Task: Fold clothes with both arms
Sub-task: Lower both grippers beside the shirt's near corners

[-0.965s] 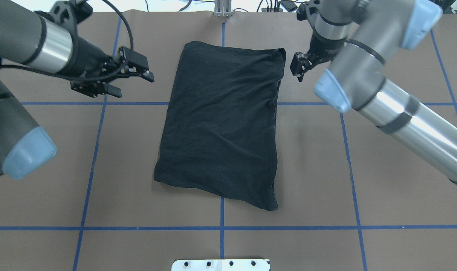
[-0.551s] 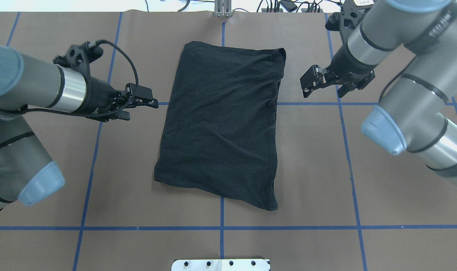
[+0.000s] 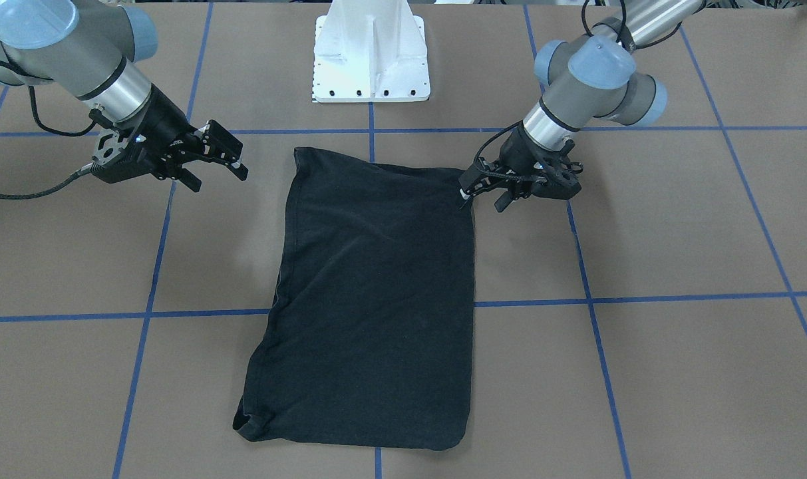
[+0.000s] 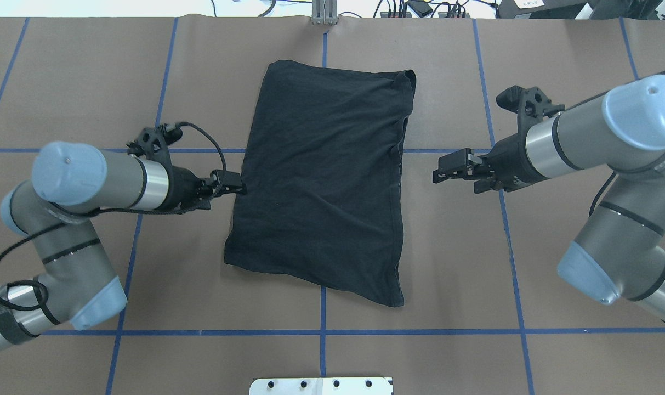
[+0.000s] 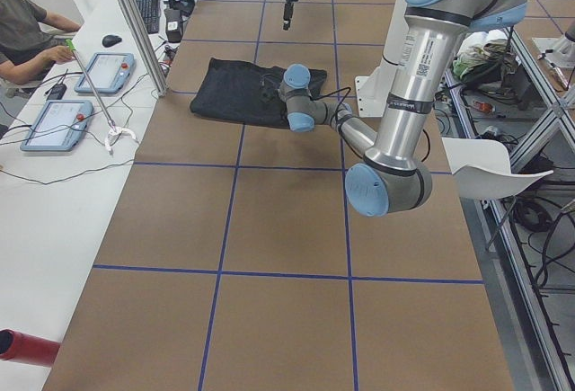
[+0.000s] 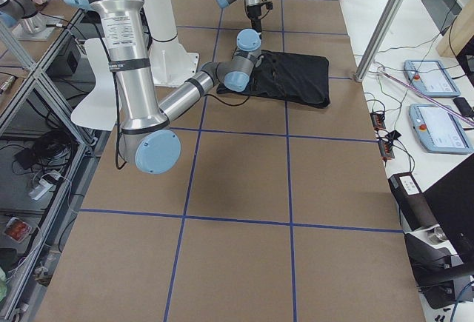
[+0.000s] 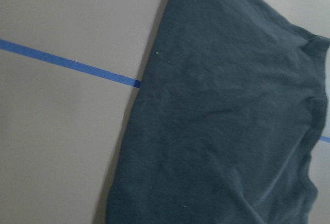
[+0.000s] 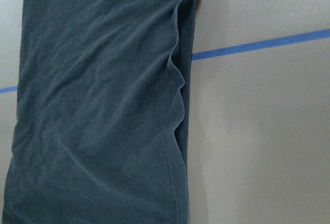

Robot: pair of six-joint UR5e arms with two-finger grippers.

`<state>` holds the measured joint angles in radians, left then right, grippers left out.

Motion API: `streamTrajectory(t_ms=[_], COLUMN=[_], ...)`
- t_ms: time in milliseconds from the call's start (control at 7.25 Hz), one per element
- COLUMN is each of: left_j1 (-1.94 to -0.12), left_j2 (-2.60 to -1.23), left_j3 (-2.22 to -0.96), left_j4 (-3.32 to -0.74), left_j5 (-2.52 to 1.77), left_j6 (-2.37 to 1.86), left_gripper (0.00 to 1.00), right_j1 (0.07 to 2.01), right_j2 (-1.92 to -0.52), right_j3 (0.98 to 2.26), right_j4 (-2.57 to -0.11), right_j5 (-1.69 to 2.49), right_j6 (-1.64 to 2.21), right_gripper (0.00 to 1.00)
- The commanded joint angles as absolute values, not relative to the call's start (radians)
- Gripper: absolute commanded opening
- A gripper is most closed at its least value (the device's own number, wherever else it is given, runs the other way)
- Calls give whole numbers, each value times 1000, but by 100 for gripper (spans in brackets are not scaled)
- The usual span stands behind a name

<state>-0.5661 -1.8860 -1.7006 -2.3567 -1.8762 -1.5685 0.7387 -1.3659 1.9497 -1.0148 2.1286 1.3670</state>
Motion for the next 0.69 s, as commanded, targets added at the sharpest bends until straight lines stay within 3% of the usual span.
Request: streamTrajectory(t_ms=[0, 551], left_j1=[-497, -448], left_j2=[-1884, -1875], left_j3=[-1686, -1686], left_j4=[-2358, -2355], left_j5=[-1862, -1855], left_j6=[-1578, -1586], left_gripper=[100, 100], right_j1=[713, 712], right_j2=[-1365, -1358], right_j3=[1953, 1950], right_j4=[-986, -988], right_j5=[2120, 2120], right_j6=[1442, 1443], right_gripper=[99, 99])
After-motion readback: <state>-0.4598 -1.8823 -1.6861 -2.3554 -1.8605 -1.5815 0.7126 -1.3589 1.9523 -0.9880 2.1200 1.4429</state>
